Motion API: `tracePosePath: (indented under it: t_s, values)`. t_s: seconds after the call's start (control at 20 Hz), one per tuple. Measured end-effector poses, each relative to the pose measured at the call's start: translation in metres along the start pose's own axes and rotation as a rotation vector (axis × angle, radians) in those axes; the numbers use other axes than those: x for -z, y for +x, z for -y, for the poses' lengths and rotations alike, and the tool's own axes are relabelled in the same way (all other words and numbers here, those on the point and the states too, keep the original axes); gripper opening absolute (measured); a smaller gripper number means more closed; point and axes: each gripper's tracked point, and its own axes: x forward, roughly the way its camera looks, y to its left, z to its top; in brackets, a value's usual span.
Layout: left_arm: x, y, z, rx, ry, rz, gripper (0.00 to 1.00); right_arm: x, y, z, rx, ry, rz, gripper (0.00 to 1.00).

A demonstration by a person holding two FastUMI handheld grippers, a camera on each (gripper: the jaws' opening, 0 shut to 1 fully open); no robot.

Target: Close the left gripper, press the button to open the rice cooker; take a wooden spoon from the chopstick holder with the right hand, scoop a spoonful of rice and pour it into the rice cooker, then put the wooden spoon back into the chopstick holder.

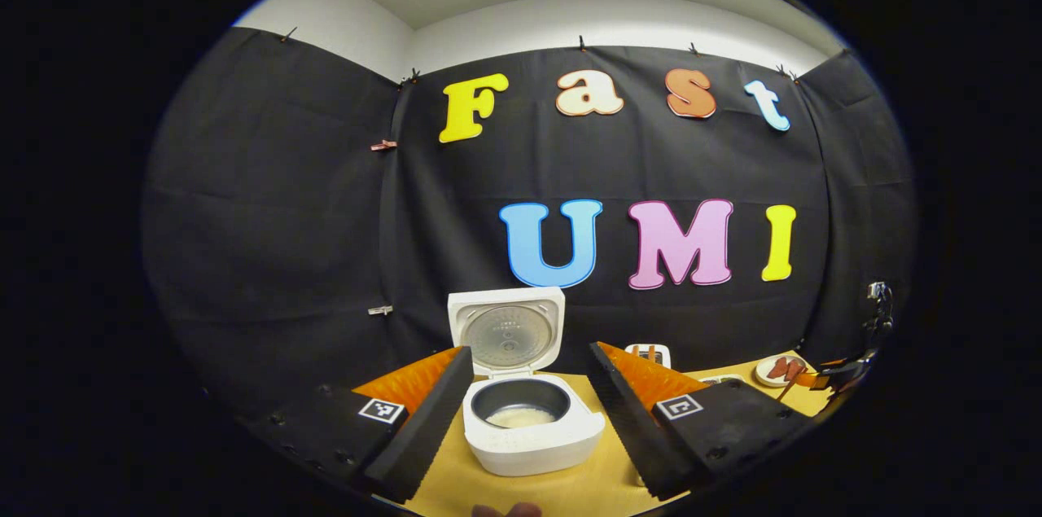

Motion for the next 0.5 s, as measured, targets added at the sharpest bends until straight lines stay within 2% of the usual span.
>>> tracePosePath:
  t_s: [0.05,0.15,0.2,0.25,0.35,0.45,0.5]
  values:
    - [0.006,-0.003,-0.002,-0.019,0.007,-0.012,0.96,0.006,0.011,0.002,-0.008,0.023,-0.015,0.96]
    - [0.018,-0.007,-0.002,-0.048,0.003,-0.048,0.96,0.022,0.031,0.002,-0.025,0.059,-0.054,0.89]
    - [0.021,-0.009,-0.002,-0.057,-0.007,-0.06,0.96,0.027,0.039,0.001,-0.035,0.072,-0.071,0.8]
    - [0.025,-0.012,-0.003,-0.07,-0.01,-0.069,0.96,0.032,0.046,0.0,-0.044,0.085,-0.084,0.76]
    - [0.032,-0.017,-0.008,-0.096,0.015,-0.081,0.96,0.039,0.057,-0.004,-0.074,0.129,-0.105,0.43]
    - [0.033,-0.022,-0.012,-0.113,0.045,-0.088,0.96,0.042,0.06,-0.007,-0.082,0.162,-0.113,0.27]
    - [0.031,-0.024,-0.012,-0.117,0.051,-0.086,0.97,0.04,0.052,-0.008,-0.092,0.163,-0.108,0.25]
